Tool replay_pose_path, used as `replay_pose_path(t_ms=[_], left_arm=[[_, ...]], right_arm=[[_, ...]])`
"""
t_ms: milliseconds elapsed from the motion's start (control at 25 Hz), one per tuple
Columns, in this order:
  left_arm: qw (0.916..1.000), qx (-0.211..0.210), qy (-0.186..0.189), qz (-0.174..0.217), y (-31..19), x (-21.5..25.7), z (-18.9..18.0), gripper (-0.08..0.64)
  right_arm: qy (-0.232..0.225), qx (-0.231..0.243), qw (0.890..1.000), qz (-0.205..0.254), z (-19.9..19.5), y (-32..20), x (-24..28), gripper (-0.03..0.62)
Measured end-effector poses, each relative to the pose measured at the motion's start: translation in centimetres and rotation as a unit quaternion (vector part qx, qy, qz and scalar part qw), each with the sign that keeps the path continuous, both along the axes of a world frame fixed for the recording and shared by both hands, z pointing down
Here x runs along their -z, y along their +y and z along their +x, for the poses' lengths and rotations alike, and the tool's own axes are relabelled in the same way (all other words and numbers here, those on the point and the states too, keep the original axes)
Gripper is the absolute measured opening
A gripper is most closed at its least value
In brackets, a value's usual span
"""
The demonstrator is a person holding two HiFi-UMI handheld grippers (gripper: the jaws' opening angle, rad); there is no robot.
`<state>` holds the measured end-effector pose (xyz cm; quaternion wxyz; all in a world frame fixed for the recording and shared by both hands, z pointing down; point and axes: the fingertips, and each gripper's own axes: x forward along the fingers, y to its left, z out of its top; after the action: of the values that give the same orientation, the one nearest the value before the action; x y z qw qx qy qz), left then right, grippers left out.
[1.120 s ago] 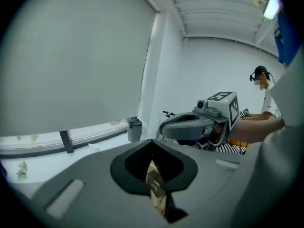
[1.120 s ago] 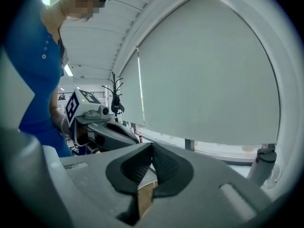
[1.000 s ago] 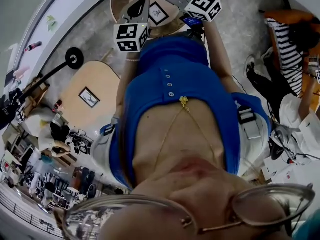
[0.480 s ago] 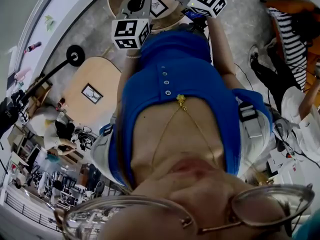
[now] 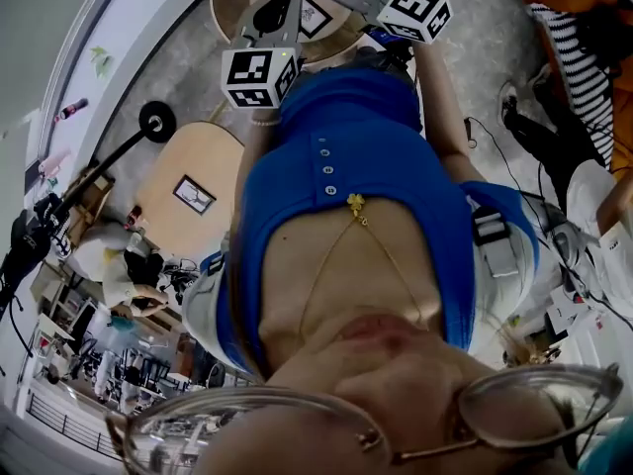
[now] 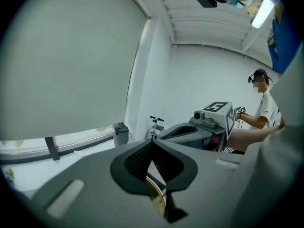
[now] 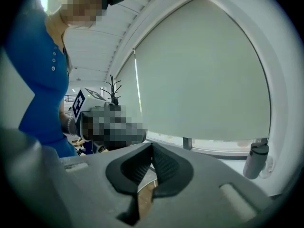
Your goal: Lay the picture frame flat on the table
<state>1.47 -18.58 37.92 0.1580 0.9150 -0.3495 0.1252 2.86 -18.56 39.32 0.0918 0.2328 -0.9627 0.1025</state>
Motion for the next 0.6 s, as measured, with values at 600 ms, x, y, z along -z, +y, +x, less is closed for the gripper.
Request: replay_pose_path(t_ms=[600], left_arm=[[0.9999, -0.013, 0.004, 0.003, 0.8, 0.4, 1.4, 0.000]], right_arm=[[0.000, -0.008, 1.000, 0.002, 0.9, 0.8, 0.4, 0.002]])
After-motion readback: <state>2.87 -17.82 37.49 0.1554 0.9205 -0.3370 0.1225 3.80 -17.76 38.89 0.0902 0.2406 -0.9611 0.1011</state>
